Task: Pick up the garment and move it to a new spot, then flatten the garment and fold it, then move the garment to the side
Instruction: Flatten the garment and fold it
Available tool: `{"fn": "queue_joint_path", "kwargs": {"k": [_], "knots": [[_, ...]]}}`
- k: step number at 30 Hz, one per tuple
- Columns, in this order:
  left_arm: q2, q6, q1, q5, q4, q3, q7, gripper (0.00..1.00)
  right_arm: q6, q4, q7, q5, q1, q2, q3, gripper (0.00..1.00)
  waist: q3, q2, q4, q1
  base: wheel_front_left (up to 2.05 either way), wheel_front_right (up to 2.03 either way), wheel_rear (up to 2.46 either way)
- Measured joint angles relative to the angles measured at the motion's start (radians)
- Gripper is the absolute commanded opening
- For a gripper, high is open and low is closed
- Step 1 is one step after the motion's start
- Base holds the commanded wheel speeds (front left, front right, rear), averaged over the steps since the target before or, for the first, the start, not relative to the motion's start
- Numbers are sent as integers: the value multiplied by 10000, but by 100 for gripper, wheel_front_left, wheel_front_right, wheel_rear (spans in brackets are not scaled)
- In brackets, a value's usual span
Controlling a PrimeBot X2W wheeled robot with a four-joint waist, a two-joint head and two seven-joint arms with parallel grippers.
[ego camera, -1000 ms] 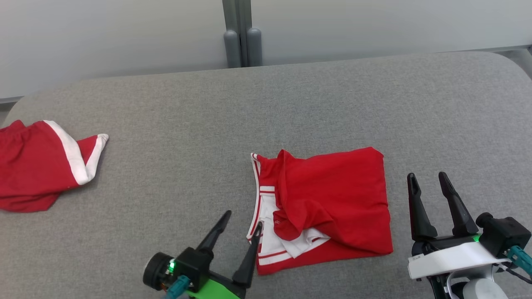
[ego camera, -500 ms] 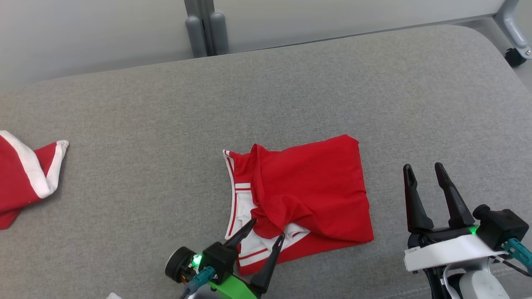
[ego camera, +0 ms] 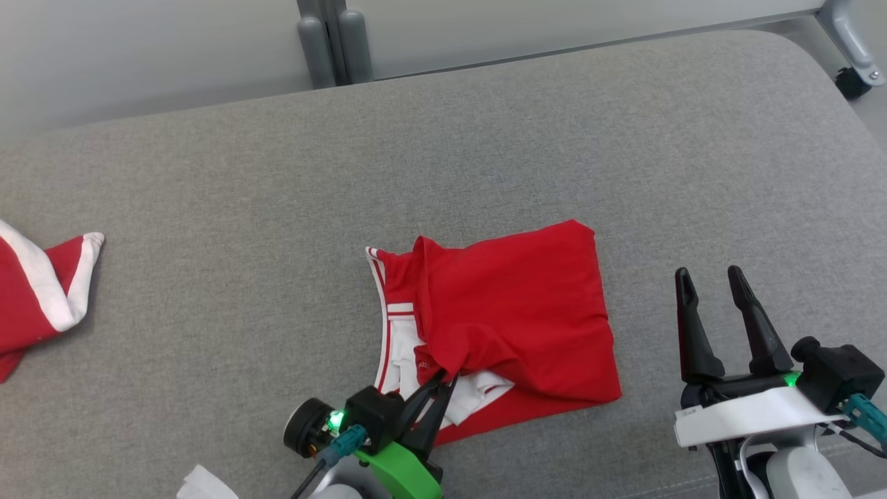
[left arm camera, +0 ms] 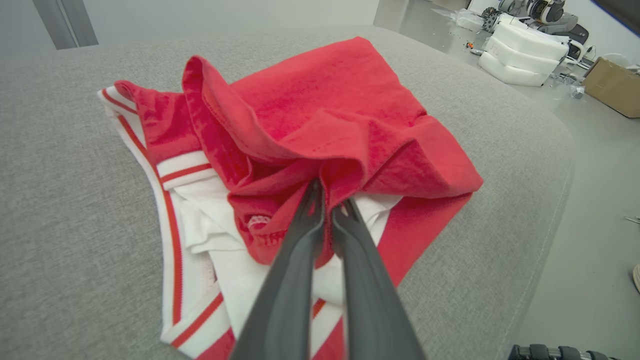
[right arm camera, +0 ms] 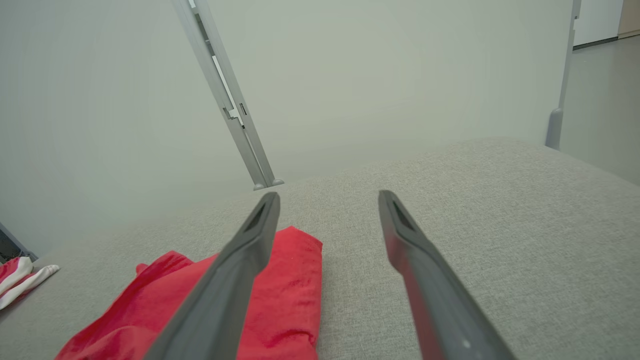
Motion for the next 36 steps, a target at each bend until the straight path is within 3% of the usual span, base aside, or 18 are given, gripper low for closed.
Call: {"fn": "queue_joint_path", "kwargs": {"k": [12,17,18,19,26,31,36], "knots": [[978,0,593,-389,-779,-1020,0,0,0,67,0,23,121,-19,-161,100,-258,0,538,0,0,0,0],[1085,0,886,-784,-696,-1235,0,0,0,128,0,38,173,-54,-180,100,-268,0,725,0,0,0,0],[1072,0,896,-784,-654,-1210,0,90,0,144,0,46,176,-65,-192,100,-267,0,765,0,0,0,0],[1035,0,896,-805,-614,-1177,0,100,0,163,0,50,181,-82,-192,100,-270,0,805,0,0,0,0],[836,0,900,-848,-876,-780,0,100,0,247,0,52,210,-115,-247,100,-397,0,1028,0,0,0,0],[848,82,1185,-658,-1618,309,2,100,0,247,0,52,270,-115,-316,100,-549,0,1194,0,0,0,0],[892,435,1425,-293,-2372,1854,0,100,0,219,0,33,296,-115,-330,100,-686,0,1377,0,0,0,0]]}}
